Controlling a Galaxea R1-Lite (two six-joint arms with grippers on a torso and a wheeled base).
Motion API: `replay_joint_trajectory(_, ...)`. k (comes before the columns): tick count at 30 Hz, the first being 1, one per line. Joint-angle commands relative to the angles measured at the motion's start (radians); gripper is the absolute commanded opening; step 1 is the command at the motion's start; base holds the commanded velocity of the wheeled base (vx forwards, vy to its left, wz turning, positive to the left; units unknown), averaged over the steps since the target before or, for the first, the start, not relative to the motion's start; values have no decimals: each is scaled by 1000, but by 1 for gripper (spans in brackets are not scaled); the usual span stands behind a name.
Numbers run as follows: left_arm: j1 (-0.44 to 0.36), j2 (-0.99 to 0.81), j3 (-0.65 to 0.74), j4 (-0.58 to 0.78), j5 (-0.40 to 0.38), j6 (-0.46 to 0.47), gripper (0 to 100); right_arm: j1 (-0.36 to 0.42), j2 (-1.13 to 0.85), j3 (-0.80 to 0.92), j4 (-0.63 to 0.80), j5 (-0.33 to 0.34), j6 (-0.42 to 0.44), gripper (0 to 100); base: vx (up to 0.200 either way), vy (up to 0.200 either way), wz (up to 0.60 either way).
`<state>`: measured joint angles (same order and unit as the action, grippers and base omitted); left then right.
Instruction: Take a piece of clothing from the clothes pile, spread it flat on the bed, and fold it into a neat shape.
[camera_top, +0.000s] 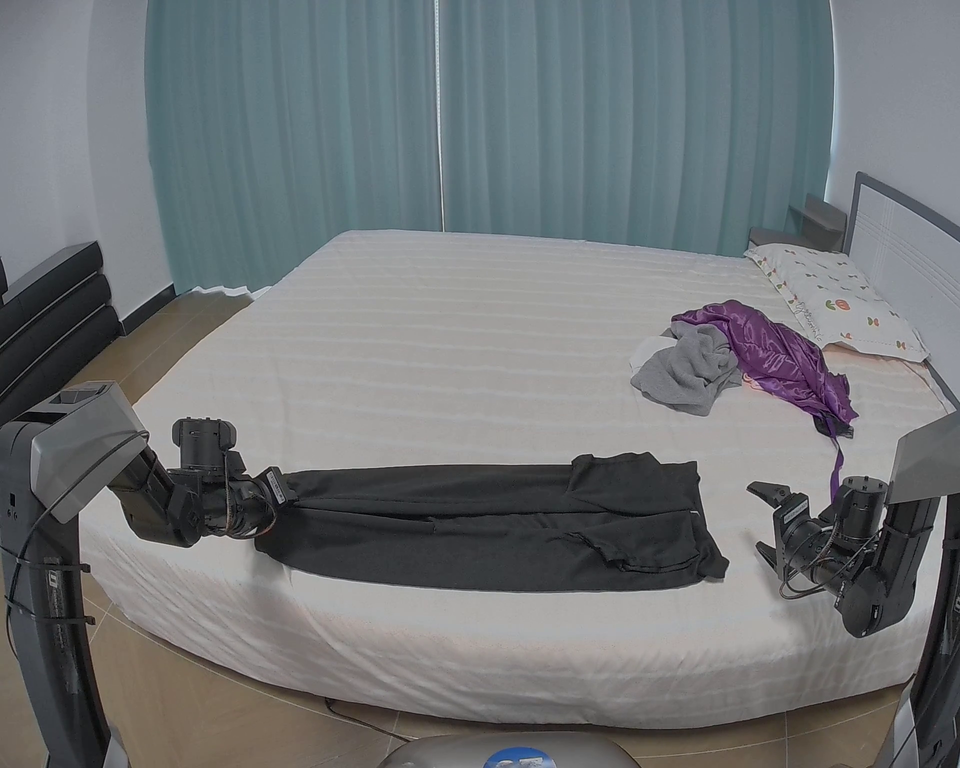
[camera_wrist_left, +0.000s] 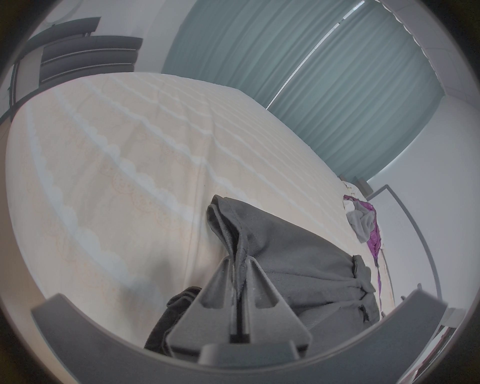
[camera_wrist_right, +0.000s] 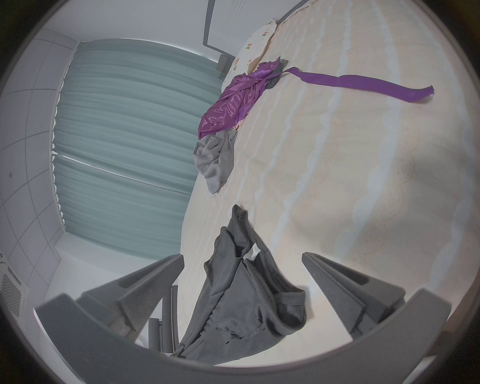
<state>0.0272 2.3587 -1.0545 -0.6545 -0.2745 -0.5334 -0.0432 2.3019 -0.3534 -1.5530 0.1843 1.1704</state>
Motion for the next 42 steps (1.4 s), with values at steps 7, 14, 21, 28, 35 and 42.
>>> replay_joint_trajectory(7, -21, -4, -13, -14, -2, -45, 0, -15, 16, -6, -15, 17, 0, 100, 0, -114, 0)
replay_joint_trajectory(14, -50, -35, -4, -13, 3, -59, 0, -17, 17, -6, -15, 18, 2, 100, 0, -200, 0)
replay_joint_trajectory(21, -96, -88, -13, -8, 49, -74, 0, -15, 14, -4, -15, 18, 2, 100, 0, -200, 0)
replay_joint_trajectory(28, -167, -153, -18, 13, 66, -73, 0, -9, 10, 1, -15, 18, 3, 100, 0, -200, 0)
replay_joint_trajectory(35, -251, -171, -84, 108, 89, -73, 0, -4, 5, 5, -15, 17, 3, 100, 0, -200, 0)
replay_joint_trajectory(42, -366, -161, -200, 246, 133, -74, 0, -1, 2, 8, -15, 17, 3, 100, 0, -200, 0)
